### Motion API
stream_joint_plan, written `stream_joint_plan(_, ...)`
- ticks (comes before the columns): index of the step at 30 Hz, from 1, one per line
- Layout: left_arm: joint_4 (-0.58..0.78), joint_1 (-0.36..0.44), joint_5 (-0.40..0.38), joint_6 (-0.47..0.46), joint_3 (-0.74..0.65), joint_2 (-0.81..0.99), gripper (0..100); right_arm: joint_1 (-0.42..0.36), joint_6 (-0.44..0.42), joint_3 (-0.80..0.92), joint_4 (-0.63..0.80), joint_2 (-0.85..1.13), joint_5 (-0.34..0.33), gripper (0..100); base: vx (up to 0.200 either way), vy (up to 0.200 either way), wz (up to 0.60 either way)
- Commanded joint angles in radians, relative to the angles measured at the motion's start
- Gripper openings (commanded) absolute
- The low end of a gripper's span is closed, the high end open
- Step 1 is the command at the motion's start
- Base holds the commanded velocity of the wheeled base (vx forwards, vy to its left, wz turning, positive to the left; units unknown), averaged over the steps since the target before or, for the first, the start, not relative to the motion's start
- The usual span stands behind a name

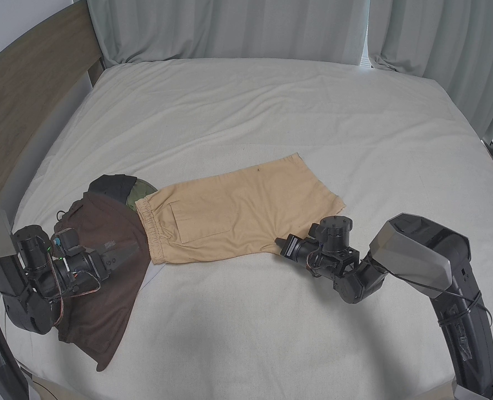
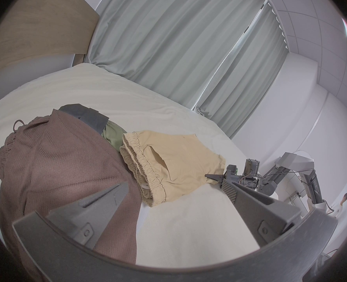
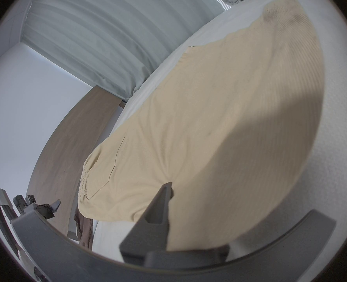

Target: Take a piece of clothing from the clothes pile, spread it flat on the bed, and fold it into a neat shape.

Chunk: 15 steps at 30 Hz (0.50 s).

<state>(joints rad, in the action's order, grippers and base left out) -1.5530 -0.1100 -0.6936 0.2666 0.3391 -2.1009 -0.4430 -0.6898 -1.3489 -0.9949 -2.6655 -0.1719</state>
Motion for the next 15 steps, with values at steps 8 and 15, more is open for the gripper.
stream_joint_plan(8, -0.001, 0.009, -0.001, 0.0, -0.005, -0.01, 100, 0.0, 0.029, 0.226, -0.01, 0.168, 0.003, 0, 0.0, 0.0, 0.0)
stream_joint_plan(15, -0.001, 0.007, -0.001, 0.002, -0.003, -0.013, 100, 0.0, 0.069, 0.37, -0.064, 0.231, 0.005, 0, 0.0, 0.0, 0.0)
